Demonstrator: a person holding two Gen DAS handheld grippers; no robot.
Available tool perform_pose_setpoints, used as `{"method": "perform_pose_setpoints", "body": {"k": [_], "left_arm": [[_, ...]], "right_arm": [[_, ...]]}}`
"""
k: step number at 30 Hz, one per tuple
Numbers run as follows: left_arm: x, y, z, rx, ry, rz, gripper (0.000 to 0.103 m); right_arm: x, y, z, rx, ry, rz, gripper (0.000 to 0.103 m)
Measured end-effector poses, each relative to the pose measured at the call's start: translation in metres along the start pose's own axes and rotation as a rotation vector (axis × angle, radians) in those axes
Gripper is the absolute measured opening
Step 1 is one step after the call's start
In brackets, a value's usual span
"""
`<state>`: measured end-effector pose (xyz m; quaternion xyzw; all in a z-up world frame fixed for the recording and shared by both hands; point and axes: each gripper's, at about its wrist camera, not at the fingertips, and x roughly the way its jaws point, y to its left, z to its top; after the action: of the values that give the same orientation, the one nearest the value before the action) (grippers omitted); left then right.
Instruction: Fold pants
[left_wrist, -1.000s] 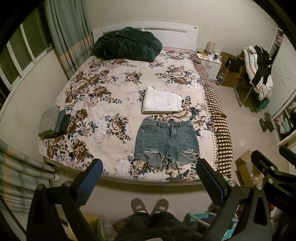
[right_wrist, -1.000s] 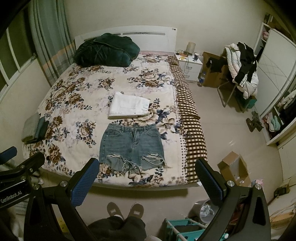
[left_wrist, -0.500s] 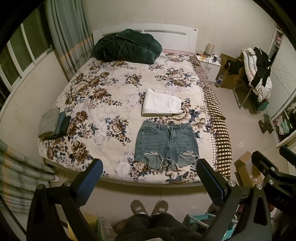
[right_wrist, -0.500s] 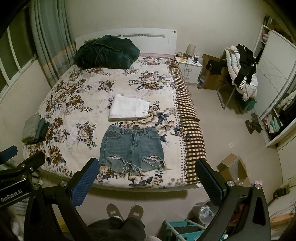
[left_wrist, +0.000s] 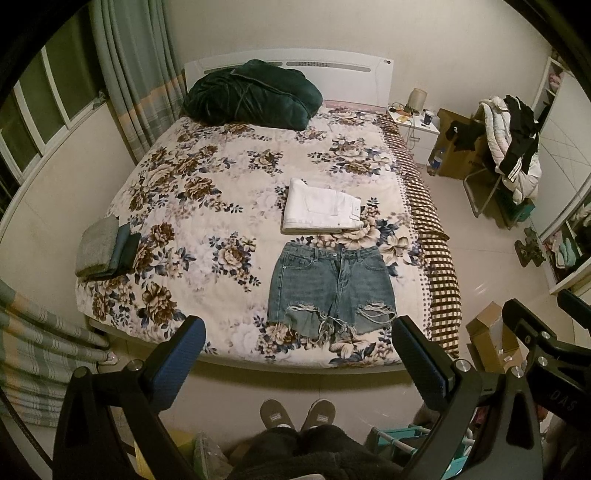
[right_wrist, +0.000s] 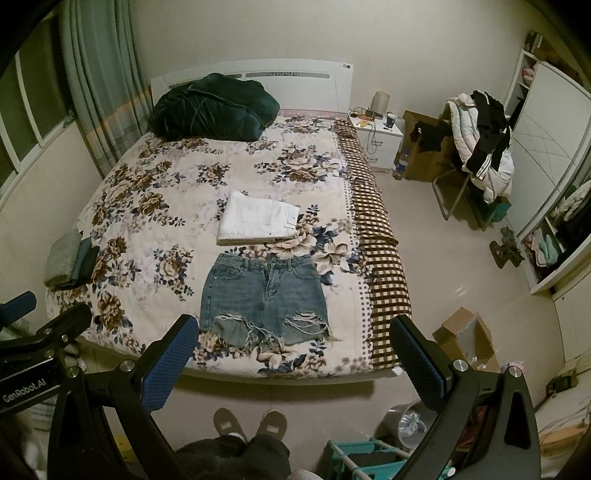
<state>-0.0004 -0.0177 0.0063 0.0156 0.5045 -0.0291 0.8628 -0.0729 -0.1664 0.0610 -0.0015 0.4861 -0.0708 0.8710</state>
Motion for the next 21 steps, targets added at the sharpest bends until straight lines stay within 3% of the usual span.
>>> {"method": "perform_pose_setpoints", "body": {"k": [13, 17, 21], "left_arm": [[0.001, -0.007, 0.004, 0.005, -0.003, 0.004, 0.103], [0.014, -0.008, 0.016, 0.003, -0.034, 0.039, 0.103], [0.053, -0.003, 0.034, 0.013, -0.064, 0.094, 0.103]], "right_arm": [[-0.012, 0.003, 0.031, 0.014, 0.016, 0.002, 0.103], [0.008, 0.002, 0.029, 0.042, 0.030, 0.008, 0.103], [0.051, -0.009, 0.040, 0.097, 0.048, 0.007, 0.103]]}}
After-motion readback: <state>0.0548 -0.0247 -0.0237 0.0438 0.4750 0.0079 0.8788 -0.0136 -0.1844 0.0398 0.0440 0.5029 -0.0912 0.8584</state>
